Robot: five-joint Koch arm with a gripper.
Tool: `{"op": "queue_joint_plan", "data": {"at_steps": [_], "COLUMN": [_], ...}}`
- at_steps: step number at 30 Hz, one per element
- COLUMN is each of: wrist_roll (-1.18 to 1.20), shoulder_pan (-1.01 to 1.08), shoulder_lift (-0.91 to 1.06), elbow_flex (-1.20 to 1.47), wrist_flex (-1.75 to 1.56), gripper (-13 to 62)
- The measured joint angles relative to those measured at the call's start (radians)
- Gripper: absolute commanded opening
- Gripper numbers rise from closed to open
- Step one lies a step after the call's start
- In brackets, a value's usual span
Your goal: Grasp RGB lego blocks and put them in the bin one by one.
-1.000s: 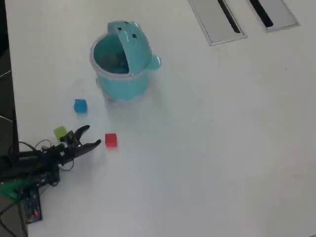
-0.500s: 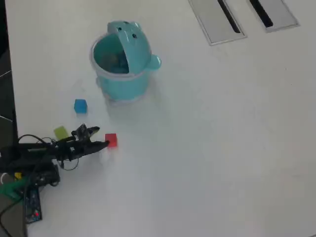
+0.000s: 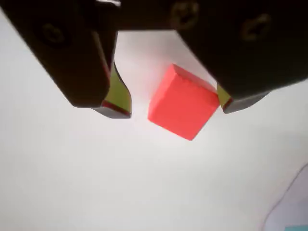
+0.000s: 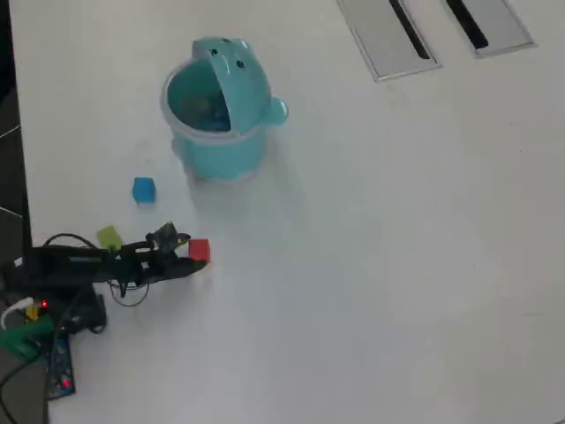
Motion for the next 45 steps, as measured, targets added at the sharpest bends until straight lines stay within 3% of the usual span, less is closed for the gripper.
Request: {"op": "queue_joint_plan", "data": {"at_steps": [10,35,45], "wrist_roll": [-0.006,-0.015,-0.015], "shoulder_pan": [0.014,-0.049,-0.044], "shoulder_lift": [-0.097,-0.054,-0.164], "elbow_flex": [-0.067,-0.018,-0.057], "wrist_flex": [-0.020,0.117,0.048], "gripper": [32.3,32.3,32.2]}}
